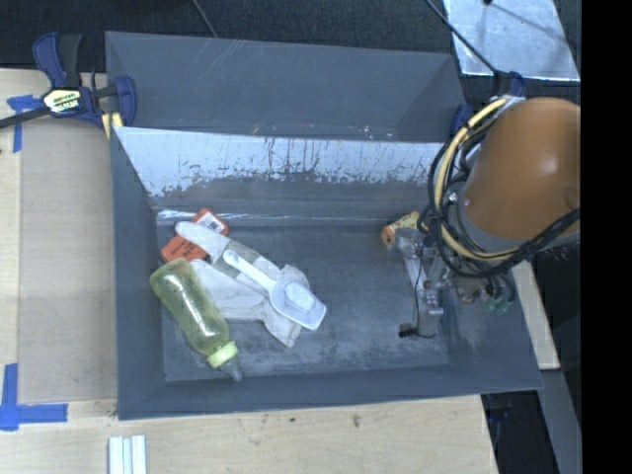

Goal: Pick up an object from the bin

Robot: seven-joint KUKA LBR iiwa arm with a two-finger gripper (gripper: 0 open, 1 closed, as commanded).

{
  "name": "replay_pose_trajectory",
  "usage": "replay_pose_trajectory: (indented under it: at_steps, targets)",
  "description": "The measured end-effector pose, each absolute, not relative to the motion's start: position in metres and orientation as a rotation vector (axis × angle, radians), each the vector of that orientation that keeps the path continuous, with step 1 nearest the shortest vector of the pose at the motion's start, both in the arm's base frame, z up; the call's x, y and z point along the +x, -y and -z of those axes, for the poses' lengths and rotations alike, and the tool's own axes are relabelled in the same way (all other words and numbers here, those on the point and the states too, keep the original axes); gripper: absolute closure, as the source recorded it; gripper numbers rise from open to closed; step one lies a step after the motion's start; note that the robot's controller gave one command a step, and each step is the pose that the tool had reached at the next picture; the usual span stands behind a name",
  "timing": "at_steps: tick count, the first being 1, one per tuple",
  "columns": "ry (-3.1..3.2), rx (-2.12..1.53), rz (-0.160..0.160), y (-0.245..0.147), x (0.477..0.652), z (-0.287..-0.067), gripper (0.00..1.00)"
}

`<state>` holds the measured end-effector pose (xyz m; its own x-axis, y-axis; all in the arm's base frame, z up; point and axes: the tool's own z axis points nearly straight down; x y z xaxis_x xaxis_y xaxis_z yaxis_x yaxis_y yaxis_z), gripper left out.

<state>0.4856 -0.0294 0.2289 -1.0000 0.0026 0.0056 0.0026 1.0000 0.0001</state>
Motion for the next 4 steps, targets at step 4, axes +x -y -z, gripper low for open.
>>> replay_pose_trajectory:
  at_steps: [4]
  targets:
    - [3.14,-0.07,0.0,0.009,0.482,-0.182,0.0]
